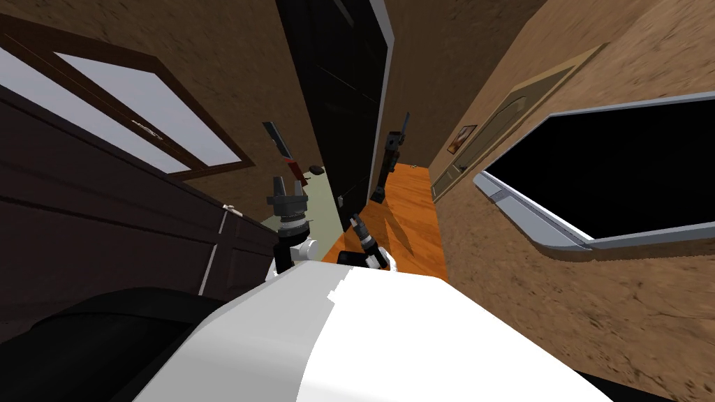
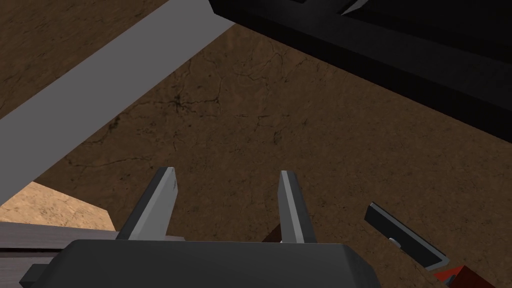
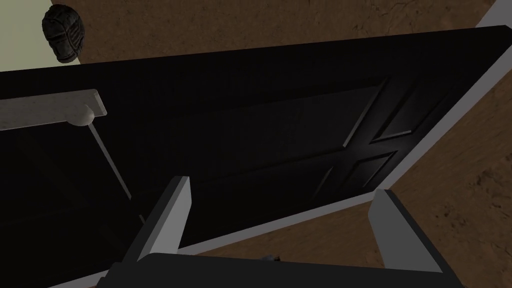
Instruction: Push the door open
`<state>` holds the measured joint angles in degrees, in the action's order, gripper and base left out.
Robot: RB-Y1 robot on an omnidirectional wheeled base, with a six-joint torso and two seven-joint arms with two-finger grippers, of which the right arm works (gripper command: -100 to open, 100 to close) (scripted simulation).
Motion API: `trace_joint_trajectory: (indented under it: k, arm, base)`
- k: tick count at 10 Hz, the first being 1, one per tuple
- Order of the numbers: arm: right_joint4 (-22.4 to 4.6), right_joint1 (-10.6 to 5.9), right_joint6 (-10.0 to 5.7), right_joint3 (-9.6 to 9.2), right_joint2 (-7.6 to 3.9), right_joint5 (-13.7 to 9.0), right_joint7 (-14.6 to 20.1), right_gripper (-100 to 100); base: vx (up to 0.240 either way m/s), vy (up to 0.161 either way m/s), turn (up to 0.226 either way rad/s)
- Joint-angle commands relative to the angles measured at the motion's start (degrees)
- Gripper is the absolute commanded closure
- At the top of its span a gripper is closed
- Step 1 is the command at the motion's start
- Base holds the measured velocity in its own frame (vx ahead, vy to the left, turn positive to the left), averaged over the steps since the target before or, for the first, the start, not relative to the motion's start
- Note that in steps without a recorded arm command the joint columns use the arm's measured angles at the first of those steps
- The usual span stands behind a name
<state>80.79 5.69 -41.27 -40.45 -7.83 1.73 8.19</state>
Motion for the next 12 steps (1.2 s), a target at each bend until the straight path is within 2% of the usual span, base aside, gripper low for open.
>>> trace_joint_trajectory:
  k: [1, 7, 10, 12]
  arm:
    - [-2.28, -0.57, -0.32, -1.75, 0.1, 0.14, -0.05, -100]
    - [-9.64, -3.38, -0.93, -6.84, -0.1, 0.26, 0.45, -100]
    - [-13.33, -4.78, -1.23, -9.4, -0.17, 0.32, 0.7, -100]
    - [-14.07, -5.07, -1.29, -9.91, -0.19, 0.33, 0.75, -100]
  base:
    - [0.115, 0.014, -0.007]
    - [0.158, -0.019, -0.009]
    - [0.148, 0.024, -0.009]
    - [0.089, -0.001, -0.004]
